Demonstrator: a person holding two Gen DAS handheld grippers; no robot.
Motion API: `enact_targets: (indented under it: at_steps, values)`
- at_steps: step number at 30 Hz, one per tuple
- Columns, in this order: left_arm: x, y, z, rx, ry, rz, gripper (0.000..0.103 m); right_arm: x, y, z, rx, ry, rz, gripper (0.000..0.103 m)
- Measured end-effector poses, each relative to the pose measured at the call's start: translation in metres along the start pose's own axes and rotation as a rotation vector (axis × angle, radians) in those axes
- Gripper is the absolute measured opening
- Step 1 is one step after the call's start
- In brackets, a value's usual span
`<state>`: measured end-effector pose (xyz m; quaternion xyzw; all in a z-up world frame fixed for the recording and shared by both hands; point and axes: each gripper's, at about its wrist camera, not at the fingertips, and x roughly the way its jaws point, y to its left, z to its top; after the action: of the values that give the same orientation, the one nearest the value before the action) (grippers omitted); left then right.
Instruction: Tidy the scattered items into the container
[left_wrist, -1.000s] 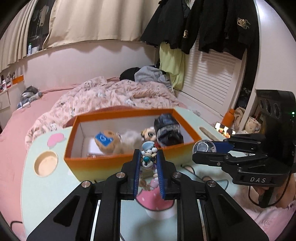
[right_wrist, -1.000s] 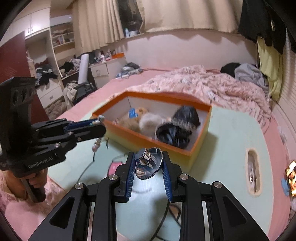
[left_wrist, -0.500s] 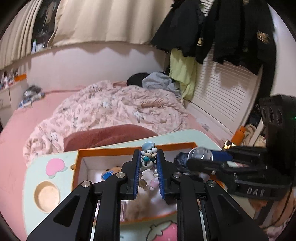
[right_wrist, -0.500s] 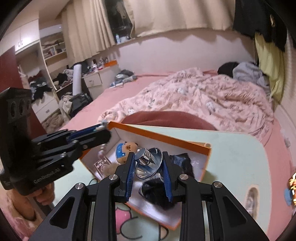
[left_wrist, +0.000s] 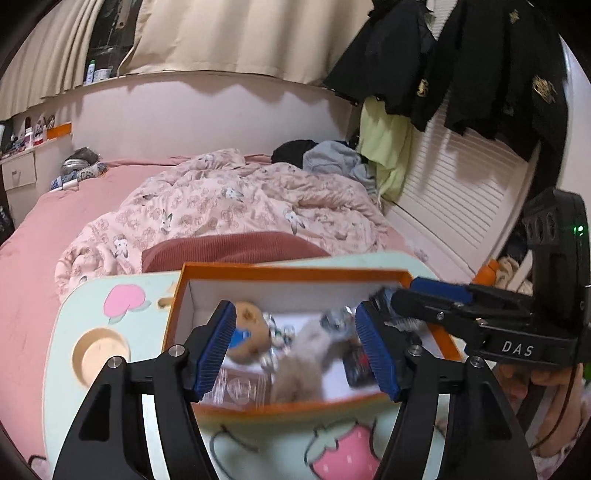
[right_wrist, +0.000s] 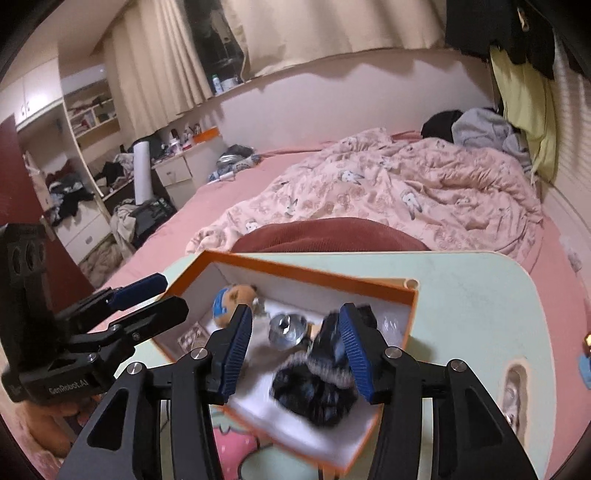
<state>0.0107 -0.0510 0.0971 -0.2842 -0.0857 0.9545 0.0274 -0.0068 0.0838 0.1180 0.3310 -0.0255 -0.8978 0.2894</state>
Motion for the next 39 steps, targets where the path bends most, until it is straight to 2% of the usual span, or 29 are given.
enact_targets:
  at_steps: [1, 3, 5, 9, 11, 16, 18, 21, 26, 30, 36, 39]
  values:
    - [-0.005, -0.004, -0.006, 0.008, 0.007, 0.002, 0.069, -0.005, 0.003, -0.006, -0.009, 0.001, -0.007, 0.049]
    - [-0.012, -0.009, -0.018, 0.014, 0.027, 0.007, 0.078, -0.015, 0.011, -0.022, -0.029, 0.018, -0.021, 0.052]
    - [-0.017, -0.013, -0.032, 0.001, 0.049, 0.008, 0.08, -0.021, 0.017, -0.037, -0.037, 0.036, -0.04, 0.06]
    - [-0.012, -0.01, -0.058, -0.09, 0.126, 0.0, 0.08, -0.036, 0.033, -0.066, -0.11, 0.035, -0.1, 0.066]
    - [-0.007, -0.008, -0.07, -0.113, 0.168, 0.015, 0.08, -0.038, 0.039, -0.071, -0.145, 0.048, -0.137, 0.072]
    - [-0.005, -0.018, -0.085, -0.055, 0.187, 0.089, 0.08, -0.045, 0.049, -0.089, -0.198, 0.04, -0.156, 0.077]
    - [-0.007, -0.022, -0.088, -0.036, 0.187, 0.081, 0.08, -0.046, 0.052, -0.093, -0.228, 0.047, -0.177, 0.077]
    - [-0.009, -0.023, -0.091, -0.029, 0.189, 0.072, 0.08, -0.05, 0.054, -0.1, -0.258, 0.051, -0.151, 0.077]
    - [0.0, -0.011, -0.092, -0.075, 0.231, 0.053, 0.08, -0.058, 0.052, -0.102, -0.245, 0.043, -0.055, 0.077]
    - [0.004, -0.008, -0.094, -0.096, 0.248, 0.059, 0.08, -0.061, 0.049, -0.104, -0.256, 0.092, -0.02, 0.077]
    - [0.002, -0.009, -0.094, -0.089, 0.244, 0.057, 0.08, -0.069, 0.069, -0.112, -0.335, 0.158, 0.053, 0.077]
    - [0.003, -0.01, -0.094, -0.085, 0.247, 0.057, 0.08, -0.073, 0.069, -0.113, -0.31, 0.172, 0.133, 0.077]
